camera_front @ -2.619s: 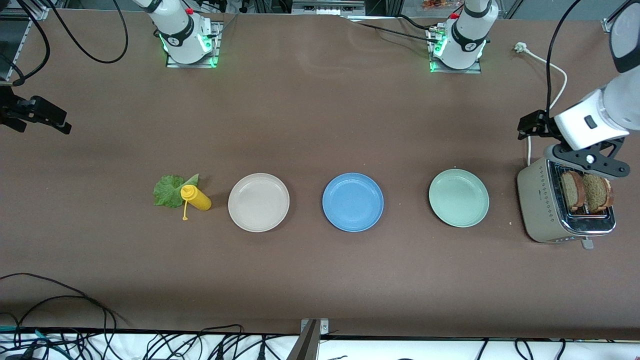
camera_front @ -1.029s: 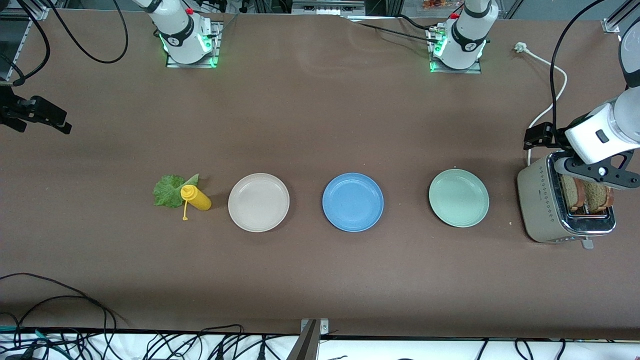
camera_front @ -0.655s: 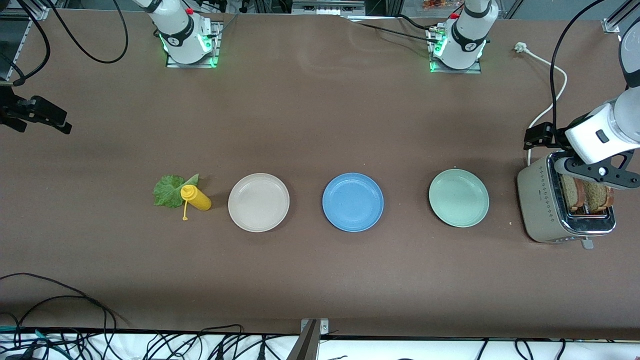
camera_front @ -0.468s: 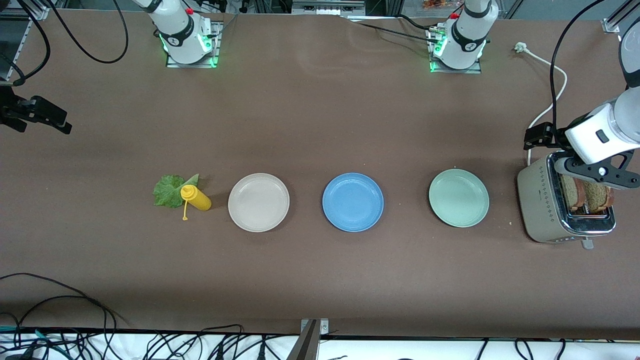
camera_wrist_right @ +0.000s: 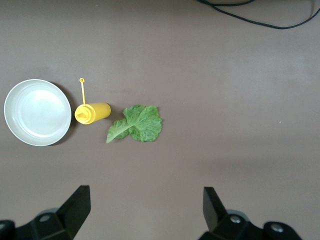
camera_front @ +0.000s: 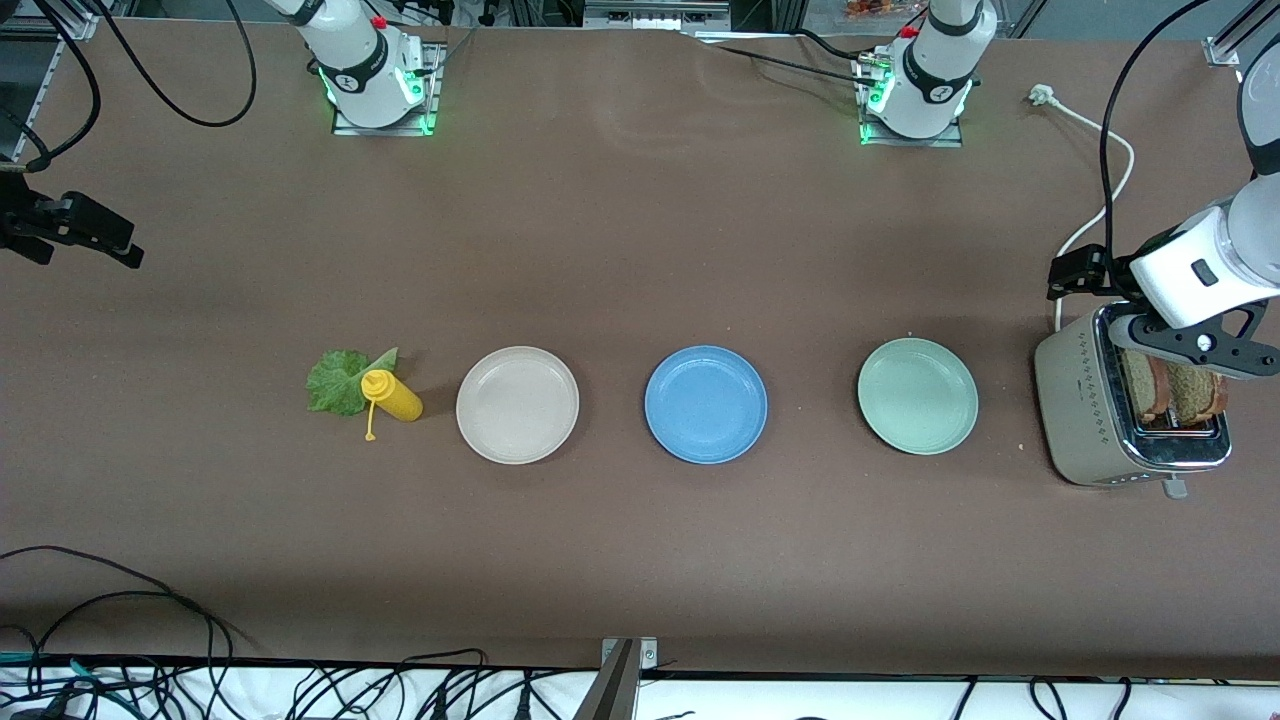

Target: Make sandwich in blue plate with both arms

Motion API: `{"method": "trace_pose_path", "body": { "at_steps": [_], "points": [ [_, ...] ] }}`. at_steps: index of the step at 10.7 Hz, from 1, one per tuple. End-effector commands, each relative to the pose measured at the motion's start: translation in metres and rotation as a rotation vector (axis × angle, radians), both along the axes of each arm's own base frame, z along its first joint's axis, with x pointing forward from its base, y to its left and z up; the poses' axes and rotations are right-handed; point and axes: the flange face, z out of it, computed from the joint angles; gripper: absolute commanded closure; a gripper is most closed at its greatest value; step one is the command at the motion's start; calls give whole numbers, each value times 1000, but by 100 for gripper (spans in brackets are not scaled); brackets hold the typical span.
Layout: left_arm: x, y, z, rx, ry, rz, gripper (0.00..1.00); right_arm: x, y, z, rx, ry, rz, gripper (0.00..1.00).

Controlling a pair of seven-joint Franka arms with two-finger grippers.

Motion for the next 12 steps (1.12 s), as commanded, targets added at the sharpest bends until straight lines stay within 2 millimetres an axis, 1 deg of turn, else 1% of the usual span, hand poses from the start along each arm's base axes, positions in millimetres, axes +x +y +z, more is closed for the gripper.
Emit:
{"method": "trace_pose_path", "body": {
  "at_steps": [1,2,6,9,11,12],
  "points": [
    [2,2,8,23,-5,6,0,-3,1,6,-3,5,-7,0],
    [2,6,8,22,-5,12,0,-3,0,6,-3,5,-4,0],
    [2,9,8,20,-3,12,0,-3,-1,7,-5,3,-4,0],
    [-2,9,9,21,-12,12,0,-3,-2,7,-5,3,-4,0],
    [-7,5,15,20,-59,12,0,-3,-2,7,-5,3,-5,0],
    [-15,4,22,20,-105,10,0,-3,-2,7,-5,3,-4,0]
  ]
}}
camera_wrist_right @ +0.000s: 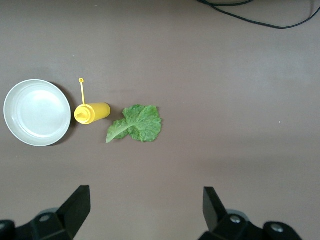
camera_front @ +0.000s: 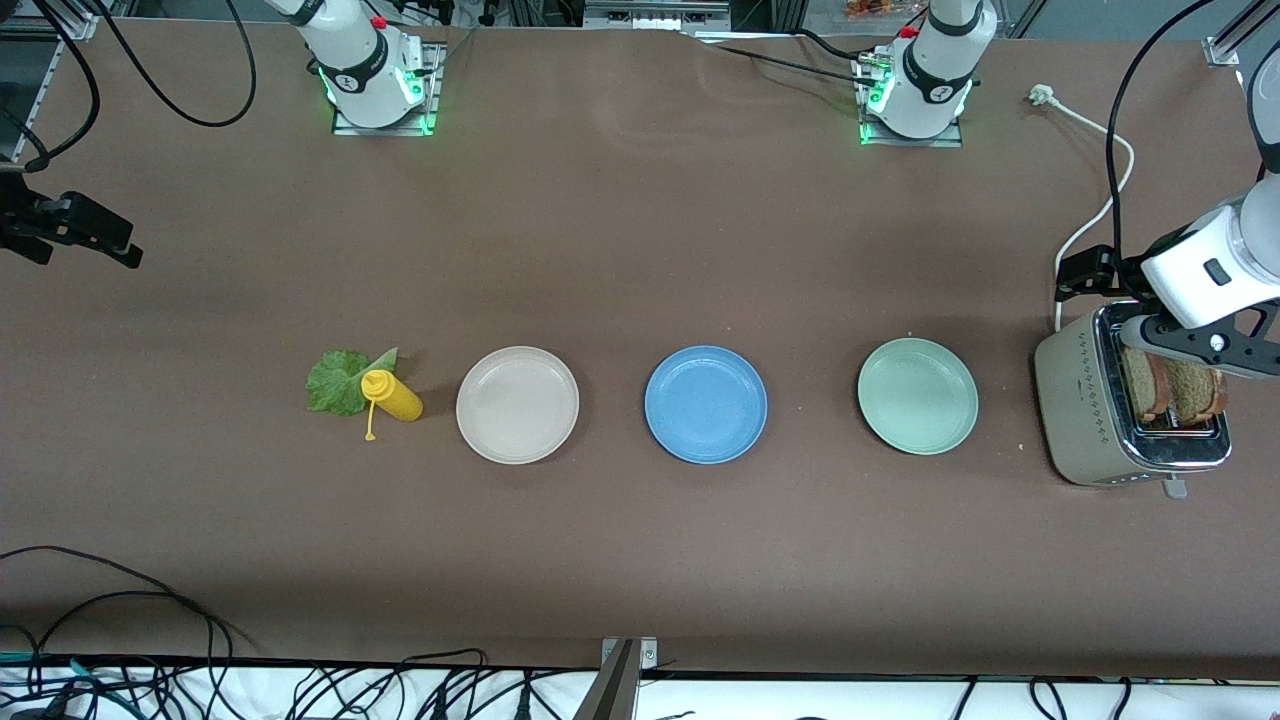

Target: Make sandwich in blue plate with both arms

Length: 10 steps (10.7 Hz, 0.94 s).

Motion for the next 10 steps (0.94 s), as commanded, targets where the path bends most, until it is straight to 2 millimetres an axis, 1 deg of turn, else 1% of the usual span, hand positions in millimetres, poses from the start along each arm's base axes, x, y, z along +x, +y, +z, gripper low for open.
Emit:
{"method": "trace_pose_path", "body": {
  "at_steps": [1,2,4,5,6,7,10],
  "points": [
    [-24,-2,30,18,-141,-1,0,-3,-1,7,-5,2,-2,0],
    [-26,-1,30,18,-149,-1,0,-3,-1,7,-5,3,-2,0],
    [-36,-2,34,17,-167,-3,0,-3,-1,7,-5,3,-2,0],
    [-44,-4,34,16,-188,-9,0,-3,-1,7,-5,2,-2,0],
    [-47,-2,31,17,-198,-9,0,-3,-1,7,-5,3,-2,0],
    [-47,3,29,11,-194,2,0,-3,-1,7,-5,3,-4,0],
    [-44,7,25,8,-165,11,0,-3,-1,7,-5,3,-5,0]
  ]
}}
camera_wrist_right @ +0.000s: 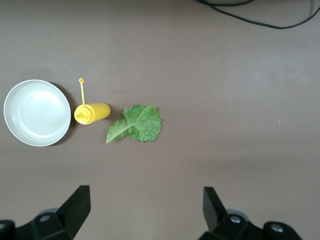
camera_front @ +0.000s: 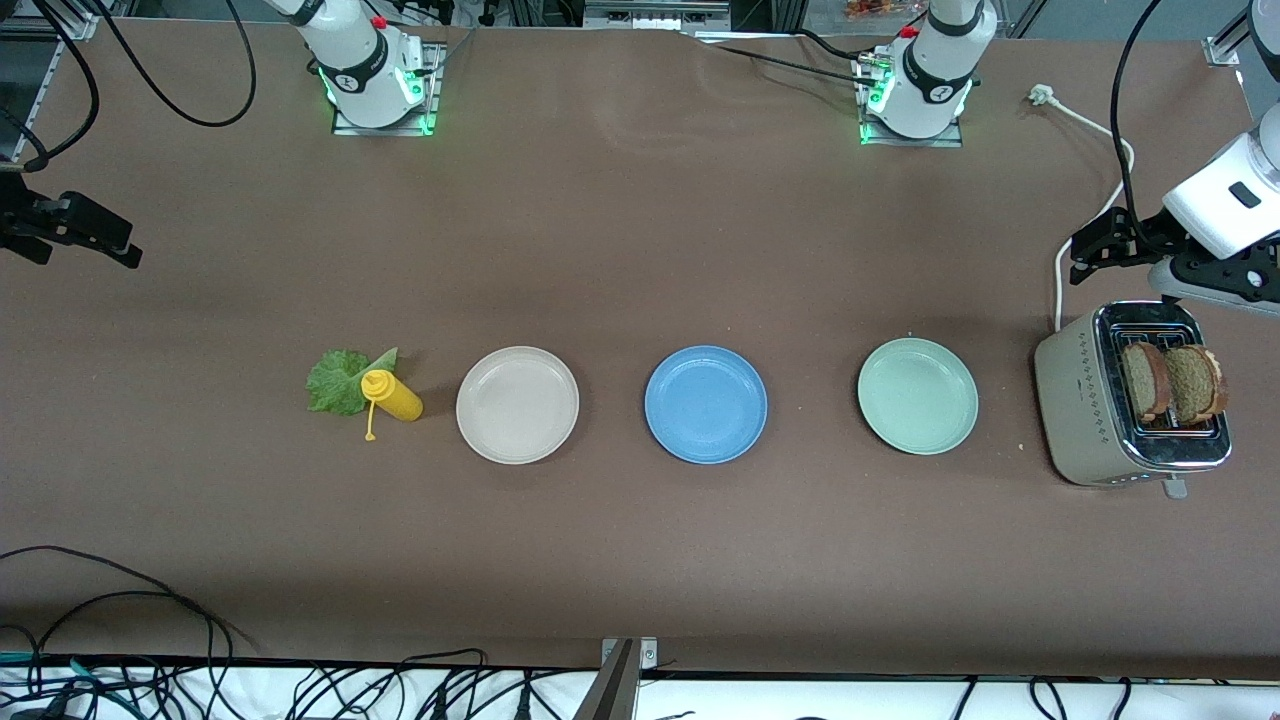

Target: Make sandwich in blue plate with both arms

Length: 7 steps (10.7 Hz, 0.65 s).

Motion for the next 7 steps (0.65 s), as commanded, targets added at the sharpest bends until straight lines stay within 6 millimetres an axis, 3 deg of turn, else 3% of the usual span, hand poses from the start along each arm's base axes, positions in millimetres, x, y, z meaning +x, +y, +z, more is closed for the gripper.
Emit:
{"method": "trace_pose_path", "body": {
  "at_steps": [1,7],
  "points": [
    [-6,3,0,5,2,9,0,-3,-1,6,-5,4,-4,0],
    [-5,5,1,0,2,5,0,-3,0,7,-4,2,-4,0]
  ]
}}
